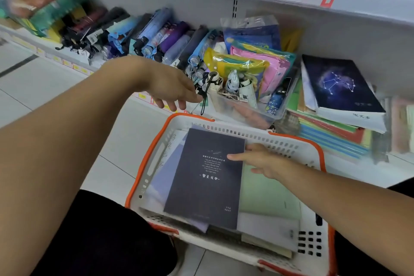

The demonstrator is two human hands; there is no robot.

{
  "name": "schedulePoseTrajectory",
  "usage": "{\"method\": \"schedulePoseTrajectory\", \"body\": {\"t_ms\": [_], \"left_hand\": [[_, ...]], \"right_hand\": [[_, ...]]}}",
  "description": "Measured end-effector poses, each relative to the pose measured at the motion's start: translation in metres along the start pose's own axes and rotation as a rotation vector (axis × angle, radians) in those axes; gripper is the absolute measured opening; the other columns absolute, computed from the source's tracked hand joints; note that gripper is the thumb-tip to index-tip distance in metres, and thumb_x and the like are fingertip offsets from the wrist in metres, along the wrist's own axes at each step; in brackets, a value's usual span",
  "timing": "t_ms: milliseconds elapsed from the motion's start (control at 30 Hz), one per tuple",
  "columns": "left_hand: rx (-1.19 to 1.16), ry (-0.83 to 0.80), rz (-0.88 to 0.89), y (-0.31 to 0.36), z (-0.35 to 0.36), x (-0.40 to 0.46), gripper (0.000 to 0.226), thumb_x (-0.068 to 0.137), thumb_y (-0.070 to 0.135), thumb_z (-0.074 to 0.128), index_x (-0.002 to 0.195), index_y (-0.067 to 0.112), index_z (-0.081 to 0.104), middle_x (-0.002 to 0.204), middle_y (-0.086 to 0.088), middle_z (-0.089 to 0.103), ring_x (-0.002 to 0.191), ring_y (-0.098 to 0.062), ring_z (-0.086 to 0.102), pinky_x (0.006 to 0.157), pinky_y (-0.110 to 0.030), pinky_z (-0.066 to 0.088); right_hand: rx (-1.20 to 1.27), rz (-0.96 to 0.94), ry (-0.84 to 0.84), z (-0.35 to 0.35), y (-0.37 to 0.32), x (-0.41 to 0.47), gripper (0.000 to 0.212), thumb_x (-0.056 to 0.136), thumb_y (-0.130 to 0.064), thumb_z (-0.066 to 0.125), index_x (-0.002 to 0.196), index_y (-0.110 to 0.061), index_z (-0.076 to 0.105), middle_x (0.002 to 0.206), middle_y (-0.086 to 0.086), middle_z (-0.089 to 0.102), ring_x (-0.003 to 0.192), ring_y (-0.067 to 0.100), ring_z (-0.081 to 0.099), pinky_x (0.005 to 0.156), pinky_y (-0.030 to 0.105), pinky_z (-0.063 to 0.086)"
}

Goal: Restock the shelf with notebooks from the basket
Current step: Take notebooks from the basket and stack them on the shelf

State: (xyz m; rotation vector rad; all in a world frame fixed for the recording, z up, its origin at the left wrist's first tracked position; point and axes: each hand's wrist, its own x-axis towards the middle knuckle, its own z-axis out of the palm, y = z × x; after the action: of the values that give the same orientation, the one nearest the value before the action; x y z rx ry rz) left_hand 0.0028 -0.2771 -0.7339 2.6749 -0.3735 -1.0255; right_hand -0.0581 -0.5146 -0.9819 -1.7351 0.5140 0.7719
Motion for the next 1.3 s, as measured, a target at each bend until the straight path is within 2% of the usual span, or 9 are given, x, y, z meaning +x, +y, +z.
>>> {"method": "schedulePoseTrajectory", "body": {"t_ms": [267, 500, 667, 767, 833, 933, 1033, 1200, 1300], "left_hand": [[-0.064, -0.010, -0.011, -0.003, 0.000, 0.004, 0.046, 0.094, 0.051, 0.050, 0.129, 0.021, 0.056, 0.109, 0.002, 0.068, 0.099, -0.017, 0.067, 0.079, -0.032, 0.055], [-0.294, 0.230, -0.028, -0.033, -0.007, -0.006, 0.083, 0.063, 0.070, 0.072, 0.130, 0.022, 0.058, 0.126, 0.009, 0.063, 0.114, -0.016, 0.061, 0.100, -0.034, 0.046], [-0.927, 0.275, 0.066, -0.048, -0.023, -0.022, 0.021, 0.063, 0.030, 0.084, 0.082, 0.023, 0.081, 0.095, -0.007, 0.077, 0.078, -0.023, 0.075, 0.058, -0.039, 0.059], [-0.856, 0.328, 0.028, -0.048, -0.024, -0.017, 0.025, 0.075, 0.010, 0.078, 0.099, 0.018, 0.075, 0.096, -0.006, 0.077, 0.079, -0.024, 0.075, 0.056, -0.038, 0.059], [-0.754, 0.447, -0.081, -0.049, -0.022, -0.012, 0.028, 0.079, 0.007, 0.078, 0.103, 0.018, 0.071, 0.090, -0.005, 0.077, 0.072, -0.025, 0.074, 0.052, -0.039, 0.058], [-0.676, 0.568, -0.180, -0.056, -0.025, -0.009, 0.035, 0.079, 0.010, 0.080, 0.110, 0.017, 0.067, 0.093, -0.006, 0.073, 0.073, -0.028, 0.071, 0.050, -0.038, 0.057], [-0.694, 0.582, -0.194, -0.063, -0.027, -0.010, 0.036, 0.077, 0.012, 0.081, 0.109, 0.019, 0.065, 0.093, -0.004, 0.072, 0.072, -0.026, 0.071, 0.048, -0.036, 0.056], [-0.673, 0.582, -0.220, -0.059, -0.024, -0.010, 0.039, 0.078, 0.012, 0.080, 0.114, 0.018, 0.065, 0.099, -0.008, 0.071, 0.080, -0.032, 0.071, 0.060, -0.045, 0.059], [-0.647, 0.592, -0.233, -0.057, -0.023, -0.009, 0.042, 0.081, 0.011, 0.077, 0.120, 0.014, 0.062, 0.107, -0.012, 0.068, 0.086, -0.036, 0.069, 0.068, -0.050, 0.059]], "right_hand": [[0.289, -0.099, -0.093, 0.018, -0.044, -0.026, 0.026, 0.095, -0.008, 0.065, 0.120, -0.012, 0.066, 0.097, 0.000, 0.077, 0.078, 0.012, 0.073, 0.058, 0.027, 0.058], [0.592, -0.447, -0.286, -0.021, -0.151, -0.085, 0.051, 0.082, -0.021, 0.066, 0.132, -0.011, 0.060, 0.115, 0.006, 0.071, 0.095, 0.018, 0.070, 0.090, 0.034, 0.056], [0.799, -0.474, -0.351, -0.004, -0.161, -0.080, 0.041, 0.102, -0.034, 0.051, 0.133, -0.009, 0.060, 0.119, 0.009, 0.070, 0.104, 0.021, 0.069, 0.097, 0.038, 0.055], [0.423, -0.346, -0.195, 0.019, -0.124, -0.058, 0.048, 0.101, -0.056, 0.040, 0.114, -0.017, 0.064, 0.110, 0.009, 0.068, 0.095, 0.023, 0.068, 0.085, 0.042, 0.059], [-0.300, -0.318, -0.073, 0.027, -0.084, -0.040, 0.041, 0.095, -0.062, 0.049, 0.108, -0.024, 0.059, 0.115, 0.003, 0.061, 0.095, 0.016, 0.061, 0.086, 0.035, 0.052], [-1.208, -0.252, 0.015, 0.018, -0.028, -0.014, 0.107, 0.067, -0.061, 0.082, 0.149, -0.012, 0.033, 0.153, 0.009, 0.040, 0.137, 0.025, 0.043, 0.110, 0.035, 0.038], [-1.196, -0.237, 0.089, 0.004, -0.002, -0.013, 0.136, 0.047, -0.063, 0.090, 0.155, -0.016, 0.022, 0.152, 0.007, 0.036, 0.140, 0.027, 0.036, 0.111, 0.038, 0.037], [-1.222, -0.293, 0.161, -0.006, -0.017, -0.018, 0.083, 0.052, -0.059, 0.091, 0.117, -0.018, 0.059, 0.124, 0.006, 0.061, 0.113, 0.027, 0.059, 0.078, 0.030, 0.043], [-1.274, -0.343, 0.107, -0.017, -0.058, -0.030, 0.075, 0.069, -0.051, 0.085, 0.127, -0.012, 0.059, 0.133, 0.008, 0.061, 0.111, 0.027, 0.061, 0.078, 0.026, 0.045]]}}
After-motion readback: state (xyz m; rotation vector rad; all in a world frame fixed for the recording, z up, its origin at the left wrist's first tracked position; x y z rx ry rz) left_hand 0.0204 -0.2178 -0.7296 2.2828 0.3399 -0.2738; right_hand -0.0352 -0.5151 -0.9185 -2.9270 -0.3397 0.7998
